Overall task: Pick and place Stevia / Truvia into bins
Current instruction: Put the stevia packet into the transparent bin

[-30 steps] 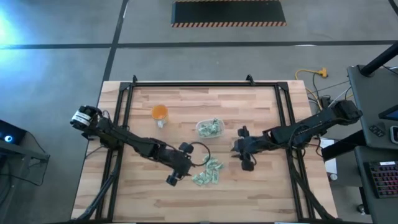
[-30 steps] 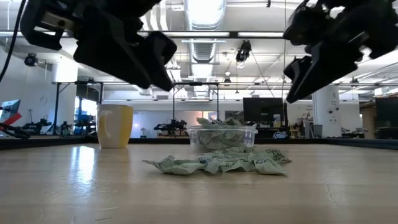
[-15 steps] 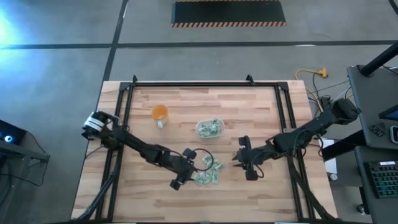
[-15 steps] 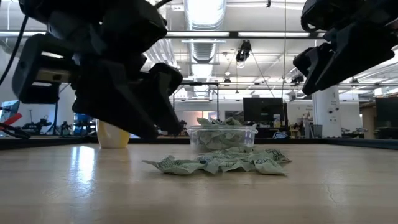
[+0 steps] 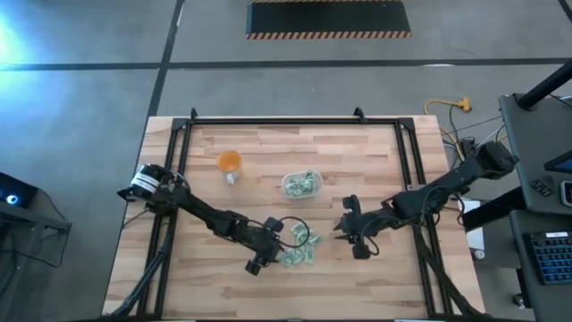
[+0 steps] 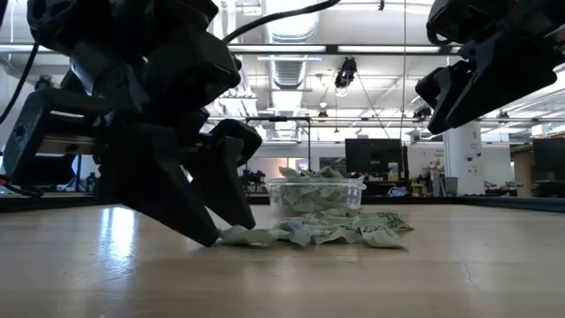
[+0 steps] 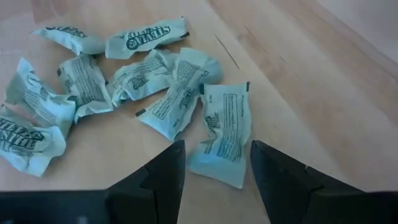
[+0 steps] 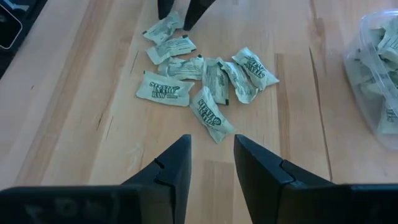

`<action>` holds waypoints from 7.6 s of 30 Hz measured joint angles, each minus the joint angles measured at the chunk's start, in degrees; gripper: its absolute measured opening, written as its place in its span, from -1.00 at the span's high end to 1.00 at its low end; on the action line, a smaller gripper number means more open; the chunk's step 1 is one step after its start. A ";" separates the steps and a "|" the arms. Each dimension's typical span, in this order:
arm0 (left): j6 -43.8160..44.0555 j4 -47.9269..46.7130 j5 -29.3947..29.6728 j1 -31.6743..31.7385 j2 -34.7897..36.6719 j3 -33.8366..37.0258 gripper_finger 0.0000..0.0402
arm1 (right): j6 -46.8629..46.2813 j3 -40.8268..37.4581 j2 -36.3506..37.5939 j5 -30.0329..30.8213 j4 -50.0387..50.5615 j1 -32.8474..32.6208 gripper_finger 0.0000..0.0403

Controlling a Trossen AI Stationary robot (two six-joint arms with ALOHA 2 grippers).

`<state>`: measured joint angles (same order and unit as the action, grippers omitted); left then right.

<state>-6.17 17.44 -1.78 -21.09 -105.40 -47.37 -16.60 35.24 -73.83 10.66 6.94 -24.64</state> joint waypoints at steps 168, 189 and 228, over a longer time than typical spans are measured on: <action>-3.17 -14.53 0.44 20.16 28.72 5.77 -0.11 | 11.13 1.91 -24.77 -4.26 -22.05 3.90 0.24; -3.17 -14.52 0.43 20.23 28.72 5.77 -0.11 | 10.54 1.81 -24.91 -1.75 -21.10 4.31 0.66; -1.49 -14.52 0.41 20.14 28.67 6.62 -0.11 | 13.00 1.94 -22.16 -3.63 -20.23 3.89 0.73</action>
<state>-7.66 2.92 -1.37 -0.95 -76.73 -40.75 -3.60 37.18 -95.99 7.03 -13.29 -20.76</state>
